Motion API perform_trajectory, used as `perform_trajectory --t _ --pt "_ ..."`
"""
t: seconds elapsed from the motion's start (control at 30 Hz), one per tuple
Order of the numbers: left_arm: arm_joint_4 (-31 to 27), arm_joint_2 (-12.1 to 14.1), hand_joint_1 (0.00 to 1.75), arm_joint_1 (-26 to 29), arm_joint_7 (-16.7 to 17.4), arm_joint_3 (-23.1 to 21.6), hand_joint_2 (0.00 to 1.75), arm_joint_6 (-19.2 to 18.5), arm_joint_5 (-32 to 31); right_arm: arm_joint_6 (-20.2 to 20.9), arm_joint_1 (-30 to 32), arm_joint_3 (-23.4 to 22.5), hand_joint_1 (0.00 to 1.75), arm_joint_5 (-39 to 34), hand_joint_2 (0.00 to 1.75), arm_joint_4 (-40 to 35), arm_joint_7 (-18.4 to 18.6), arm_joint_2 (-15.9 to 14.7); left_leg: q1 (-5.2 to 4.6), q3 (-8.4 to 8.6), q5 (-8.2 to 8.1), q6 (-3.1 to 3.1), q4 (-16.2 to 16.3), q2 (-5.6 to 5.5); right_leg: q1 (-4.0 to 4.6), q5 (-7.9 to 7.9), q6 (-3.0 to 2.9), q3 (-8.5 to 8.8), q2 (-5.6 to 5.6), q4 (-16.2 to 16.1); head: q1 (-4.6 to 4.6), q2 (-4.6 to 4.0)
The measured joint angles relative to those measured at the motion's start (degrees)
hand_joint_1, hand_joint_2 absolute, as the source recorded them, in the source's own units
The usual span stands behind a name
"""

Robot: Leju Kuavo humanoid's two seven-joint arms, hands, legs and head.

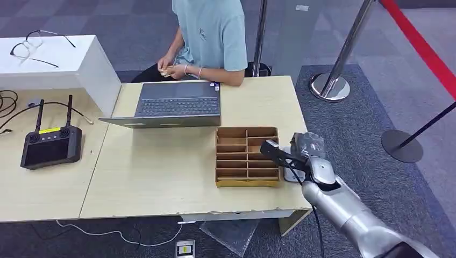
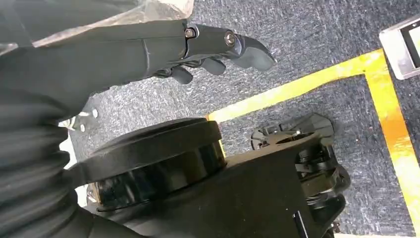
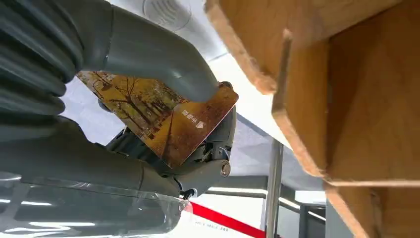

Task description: Pass the card to the sensor for recognition and then transmit it.

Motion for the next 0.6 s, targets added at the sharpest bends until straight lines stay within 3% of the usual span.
perform_trajectory --t 0.6 --pt "0.0 0.0 0.0 0.06 -0.48 0.0 1.75 0.15 0.02 0.35 -2.59 0.5 1.75 0.68 1.75 -5.64 1.03 0.04 0.0 0.0 0.0 0.0 0.0 0.0 0.0 0.0 0.0 -0.02 0.0 0.0 0.0 0.0"
